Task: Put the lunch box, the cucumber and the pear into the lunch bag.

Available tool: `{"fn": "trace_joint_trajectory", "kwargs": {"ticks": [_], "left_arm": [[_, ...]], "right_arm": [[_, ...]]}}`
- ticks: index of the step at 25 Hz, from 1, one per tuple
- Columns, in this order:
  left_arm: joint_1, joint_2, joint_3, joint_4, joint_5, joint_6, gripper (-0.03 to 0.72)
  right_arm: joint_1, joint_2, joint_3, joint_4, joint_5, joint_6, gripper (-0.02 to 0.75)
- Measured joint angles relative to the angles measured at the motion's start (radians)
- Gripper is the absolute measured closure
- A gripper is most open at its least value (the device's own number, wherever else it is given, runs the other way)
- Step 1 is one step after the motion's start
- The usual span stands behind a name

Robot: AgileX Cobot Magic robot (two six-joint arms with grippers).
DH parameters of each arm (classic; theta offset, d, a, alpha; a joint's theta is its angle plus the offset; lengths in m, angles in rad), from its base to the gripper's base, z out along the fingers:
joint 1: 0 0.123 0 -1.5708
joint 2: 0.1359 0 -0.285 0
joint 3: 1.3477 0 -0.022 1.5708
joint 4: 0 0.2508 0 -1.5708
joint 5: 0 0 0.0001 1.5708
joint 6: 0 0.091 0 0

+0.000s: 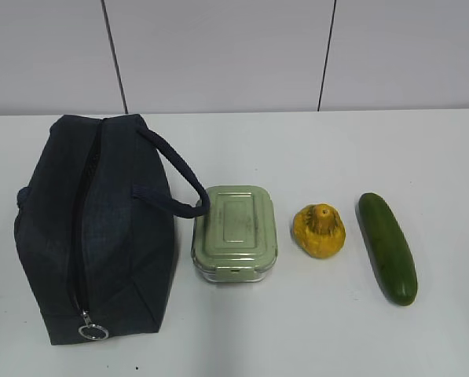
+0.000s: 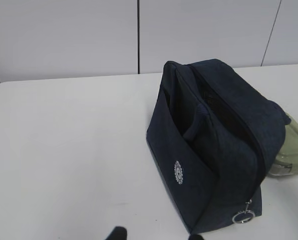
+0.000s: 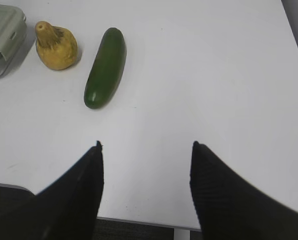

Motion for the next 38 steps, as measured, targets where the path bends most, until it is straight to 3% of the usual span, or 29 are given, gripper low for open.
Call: {"fn": "trace_joint_trajectory", "kwargs": {"ticks": [15, 29, 38], "left_arm": [[0.000, 0.000, 0.000, 0.000, 0.000, 0.000, 0.450], [0.000, 0.000, 0.000, 0.000, 0.000, 0.000, 0.450], [0.000, 0.000, 0.000, -0.001, 0.000, 0.000, 0.450]], "right_arm": [[0.000, 0.060, -0.037, 0.000, 0.000, 0.000, 0.301], [0.000, 0.712, -0.329, 0.015, -0.080, 0.000, 0.301], [0.000, 1.118, -0.532, 0.197, -0.080, -0.026, 0.301]]}}
